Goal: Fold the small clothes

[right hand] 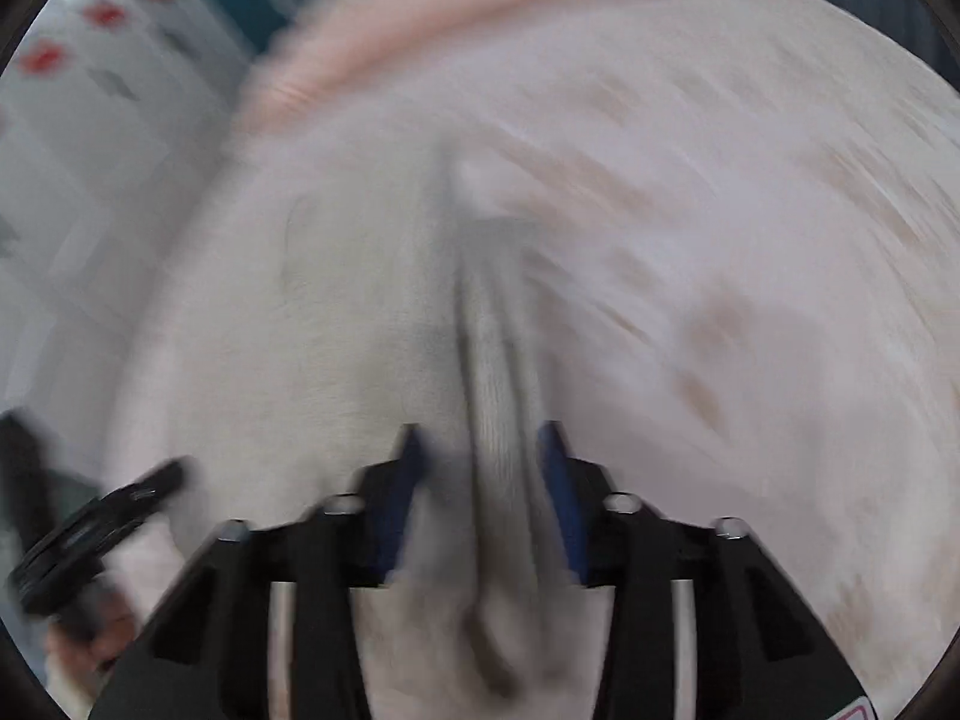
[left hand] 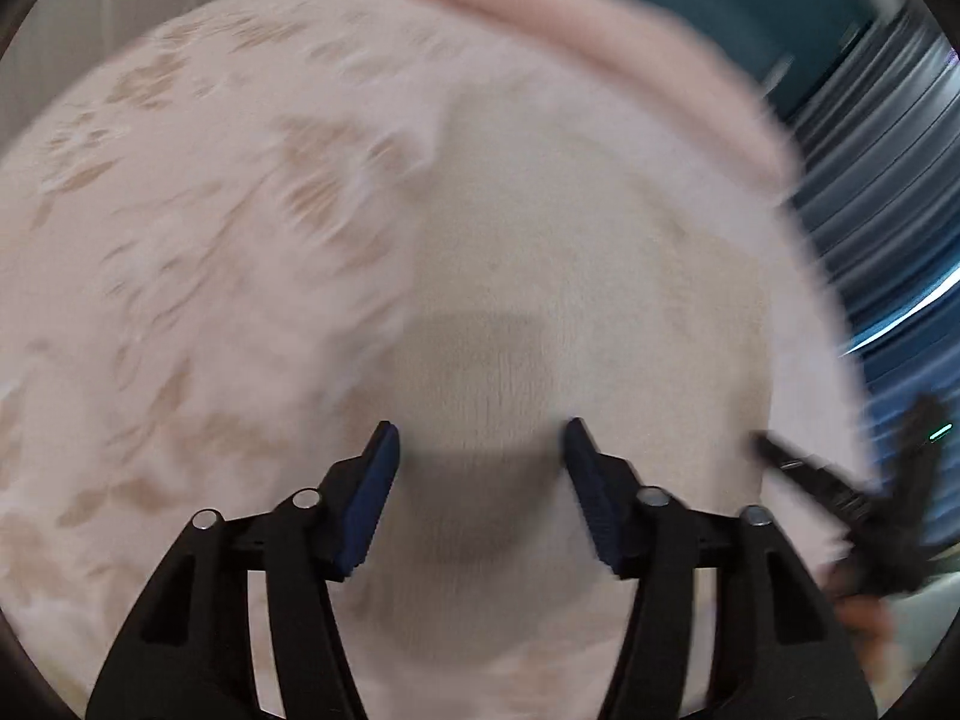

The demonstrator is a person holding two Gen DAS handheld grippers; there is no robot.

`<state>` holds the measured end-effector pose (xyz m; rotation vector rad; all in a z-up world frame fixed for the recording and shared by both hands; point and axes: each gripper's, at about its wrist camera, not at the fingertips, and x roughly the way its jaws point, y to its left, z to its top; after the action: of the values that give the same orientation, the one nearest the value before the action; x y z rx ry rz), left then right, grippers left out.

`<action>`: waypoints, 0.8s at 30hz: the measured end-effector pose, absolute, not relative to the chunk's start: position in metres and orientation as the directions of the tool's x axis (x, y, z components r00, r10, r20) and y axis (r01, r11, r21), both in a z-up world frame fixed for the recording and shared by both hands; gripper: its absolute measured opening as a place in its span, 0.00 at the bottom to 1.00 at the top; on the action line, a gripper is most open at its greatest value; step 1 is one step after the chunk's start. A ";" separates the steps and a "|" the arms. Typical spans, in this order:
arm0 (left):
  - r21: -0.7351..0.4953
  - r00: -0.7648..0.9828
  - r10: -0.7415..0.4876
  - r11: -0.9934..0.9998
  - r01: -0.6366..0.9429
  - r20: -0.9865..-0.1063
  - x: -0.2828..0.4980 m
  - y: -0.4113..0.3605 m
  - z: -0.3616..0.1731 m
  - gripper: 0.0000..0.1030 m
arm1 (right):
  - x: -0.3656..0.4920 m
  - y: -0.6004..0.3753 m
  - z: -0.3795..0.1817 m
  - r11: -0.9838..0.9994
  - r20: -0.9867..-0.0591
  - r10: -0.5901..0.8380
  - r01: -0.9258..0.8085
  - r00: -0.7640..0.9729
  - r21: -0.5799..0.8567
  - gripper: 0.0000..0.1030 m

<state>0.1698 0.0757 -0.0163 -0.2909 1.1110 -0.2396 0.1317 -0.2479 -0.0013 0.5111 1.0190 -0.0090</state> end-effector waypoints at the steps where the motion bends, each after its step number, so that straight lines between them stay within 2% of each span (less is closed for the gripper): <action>1: -0.360 0.458 -0.347 0.931 0.062 -0.818 0.160 0.079 -0.012 0.52 | 0.123 -0.248 0.010 0.877 -0.790 0.231 0.229 0.568 0.421 0.30; 4: -0.322 0.518 -0.304 0.945 0.058 -0.800 0.140 0.082 0.016 0.52 | 0.093 -0.225 0.052 0.919 -0.741 0.218 0.122 0.635 0.374 0.25; 5: -0.309 0.544 -0.292 0.949 0.063 -0.787 0.132 0.082 0.024 0.55 | 0.092 -0.216 0.054 0.929 -0.746 0.217 0.101 0.629 0.356 0.24; 7: -0.245 0.549 -0.233 0.968 0.053 -0.802 0.131 0.074 0.025 0.60 | 0.092 -0.197 0.037 0.957 -0.797 0.201 0.061 0.570 0.284 0.23; 9: -0.168 0.510 -0.172 0.984 0.055 -0.843 0.133 0.062 0.007 0.60 | 0.109 -0.188 -0.017 0.980 -0.900 0.136 0.074 0.415 0.183 0.22; 11: -0.118 0.486 -0.131 0.991 0.057 -0.864 0.129 0.052 -0.004 0.61 | 0.108 -0.193 -0.022 0.972 -0.896 0.142 0.110 0.421 0.206 0.19; 13: -0.081 0.499 -0.103 0.994 0.067 -0.860 0.119 0.051 -0.001 0.60 | 0.098 -0.189 0.004 0.966 -0.860 0.167 0.094 0.482 0.240 0.18; 15: -0.056 0.512 -0.087 0.996 0.076 -0.855 0.110 0.053 0.004 0.60 | 0.088 -0.184 0.023 0.970 -0.836 0.159 0.076 0.525 0.232 0.21; 17: -0.085 0.503 -0.112 0.994 0.076 -0.857 0.103 0.058 0.006 0.63 | 0.078 -0.184 0.028 0.973 -0.832 0.144 0.078 0.536 0.219 0.23; 19: -0.098 0.503 -0.121 0.993 0.071 -0.856 0.095 0.065 0.004 0.70 | 0.071 -0.192 0.015 0.967 -0.839 0.143 0.107 0.525 0.232 0.28; 20: -0.087 0.501 -0.113 0.993 0.076 -0.858 0.090 0.068 0.001 0.71 | 0.068 -0.194 0.008 0.963 -0.849 0.142 0.126 0.509 0.237 0.32; 24: 0.004 0.482 -0.049 0.994 0.110 -0.875 0.077 0.068 -0.020 0.70 | 0.068 -0.203 -0.011 0.934 -0.858 0.216 0.158 0.465 0.321 0.39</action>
<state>0.0773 0.0676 -0.0195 0.0628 1.0640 -0.0973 0.0677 -0.2027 -0.0113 0.3831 1.0937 0.0362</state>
